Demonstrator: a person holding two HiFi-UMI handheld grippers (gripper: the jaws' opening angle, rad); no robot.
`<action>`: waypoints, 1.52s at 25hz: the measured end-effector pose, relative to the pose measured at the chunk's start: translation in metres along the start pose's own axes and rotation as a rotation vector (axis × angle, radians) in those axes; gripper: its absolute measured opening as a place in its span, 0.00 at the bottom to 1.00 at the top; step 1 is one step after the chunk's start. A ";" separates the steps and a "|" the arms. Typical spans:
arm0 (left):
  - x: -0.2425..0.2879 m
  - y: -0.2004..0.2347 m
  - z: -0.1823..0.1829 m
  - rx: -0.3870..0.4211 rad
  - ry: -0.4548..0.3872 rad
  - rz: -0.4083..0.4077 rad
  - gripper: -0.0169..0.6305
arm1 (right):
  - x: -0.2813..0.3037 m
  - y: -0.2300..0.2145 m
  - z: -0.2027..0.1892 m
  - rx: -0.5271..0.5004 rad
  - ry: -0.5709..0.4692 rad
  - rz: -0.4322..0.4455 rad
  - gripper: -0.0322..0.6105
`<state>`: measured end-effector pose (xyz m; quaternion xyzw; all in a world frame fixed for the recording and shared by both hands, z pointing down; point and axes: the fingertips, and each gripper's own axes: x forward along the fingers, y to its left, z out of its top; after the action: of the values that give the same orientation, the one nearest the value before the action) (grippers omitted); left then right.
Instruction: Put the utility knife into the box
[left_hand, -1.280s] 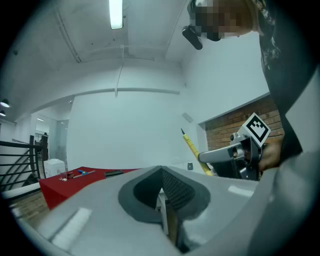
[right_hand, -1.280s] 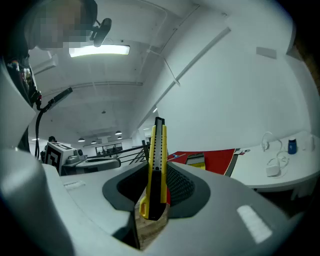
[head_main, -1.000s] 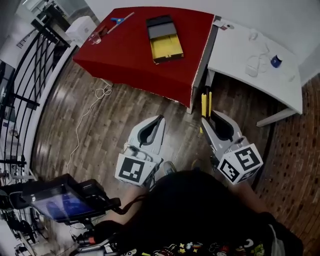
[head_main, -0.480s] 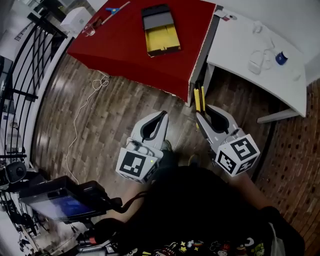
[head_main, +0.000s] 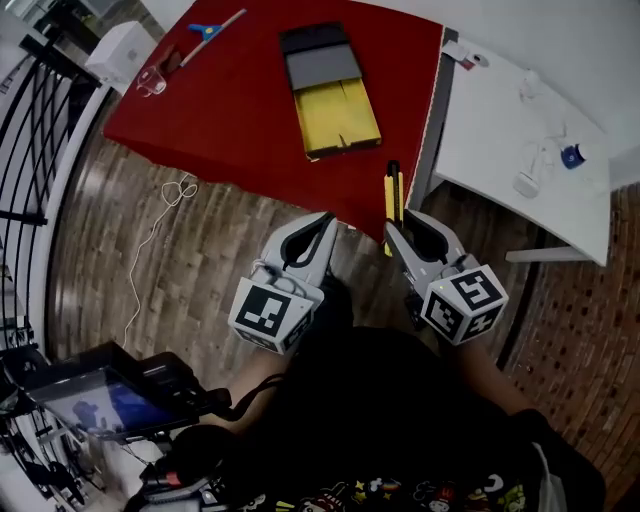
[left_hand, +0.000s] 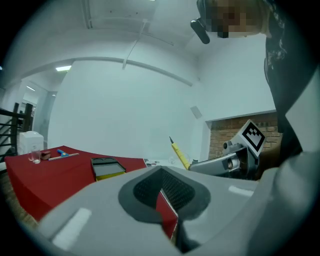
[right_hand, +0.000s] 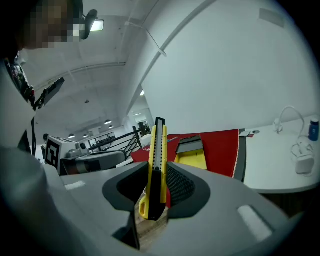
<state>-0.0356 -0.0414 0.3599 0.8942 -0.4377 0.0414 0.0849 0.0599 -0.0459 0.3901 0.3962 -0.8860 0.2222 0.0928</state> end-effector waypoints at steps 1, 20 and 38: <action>0.007 0.016 0.004 0.000 0.004 -0.029 0.03 | 0.018 0.001 0.007 0.001 0.007 -0.015 0.27; 0.141 0.183 -0.031 -0.030 0.095 -0.016 0.03 | 0.252 -0.115 0.009 0.022 0.264 -0.125 0.26; 0.217 0.245 -0.115 -0.117 0.375 0.089 0.03 | 0.360 -0.202 -0.061 0.039 0.754 -0.228 0.26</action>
<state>-0.0962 -0.3360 0.5333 0.8440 -0.4551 0.1855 0.2149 -0.0312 -0.3742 0.6312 0.3843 -0.7358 0.3571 0.4283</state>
